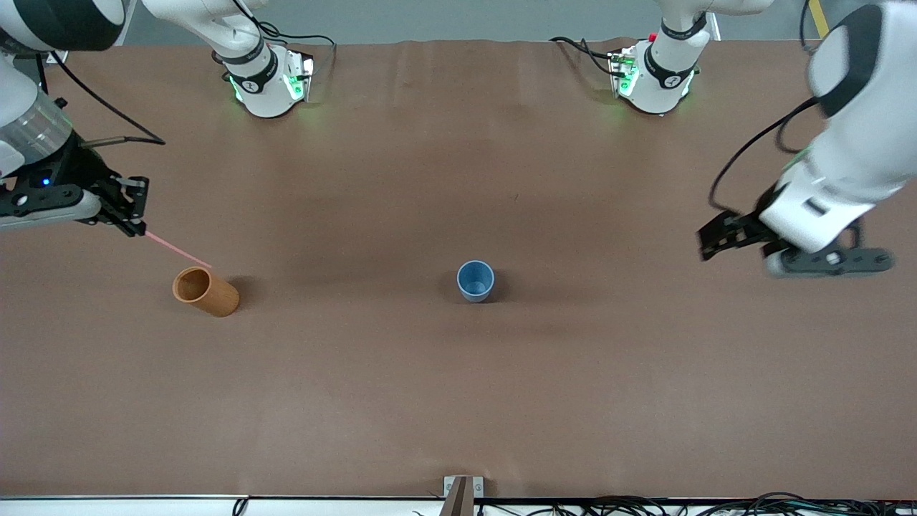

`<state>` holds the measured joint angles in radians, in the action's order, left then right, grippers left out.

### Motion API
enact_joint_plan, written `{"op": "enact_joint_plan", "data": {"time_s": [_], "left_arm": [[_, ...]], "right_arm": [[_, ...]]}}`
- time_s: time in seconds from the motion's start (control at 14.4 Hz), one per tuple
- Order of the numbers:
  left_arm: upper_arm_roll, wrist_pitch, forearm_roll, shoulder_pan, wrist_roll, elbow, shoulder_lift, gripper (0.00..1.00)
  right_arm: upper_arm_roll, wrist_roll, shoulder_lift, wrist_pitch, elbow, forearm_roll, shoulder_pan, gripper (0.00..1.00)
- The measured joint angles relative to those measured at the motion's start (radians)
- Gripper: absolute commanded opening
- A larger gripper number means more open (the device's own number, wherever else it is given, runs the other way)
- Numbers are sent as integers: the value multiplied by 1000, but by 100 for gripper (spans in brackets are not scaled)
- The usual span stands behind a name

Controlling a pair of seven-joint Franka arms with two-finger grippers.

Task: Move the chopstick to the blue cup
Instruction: 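Open the left gripper off the cup while the right gripper lifts the chopstick, then carry the pink chopstick over the blue cup with the right gripper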

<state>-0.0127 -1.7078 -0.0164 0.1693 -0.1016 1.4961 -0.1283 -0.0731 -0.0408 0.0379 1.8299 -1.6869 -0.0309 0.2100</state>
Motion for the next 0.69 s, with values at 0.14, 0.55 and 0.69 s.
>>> {"op": "enact_joint_plan", "data": {"time_s": [0.14, 0.55, 0.69], "left_arm": [[23, 76, 0, -69, 91, 1, 66, 100], [54, 171, -1, -85, 117, 15, 163, 100], [51, 171, -1, -86, 117, 26, 162, 100]], "right_arm": [[5, 123, -4, 9, 15, -38, 69, 0], [17, 642, -173, 30, 193, -33, 381, 0], [16, 757, -294, 45, 297, -24, 441, 0]]}}
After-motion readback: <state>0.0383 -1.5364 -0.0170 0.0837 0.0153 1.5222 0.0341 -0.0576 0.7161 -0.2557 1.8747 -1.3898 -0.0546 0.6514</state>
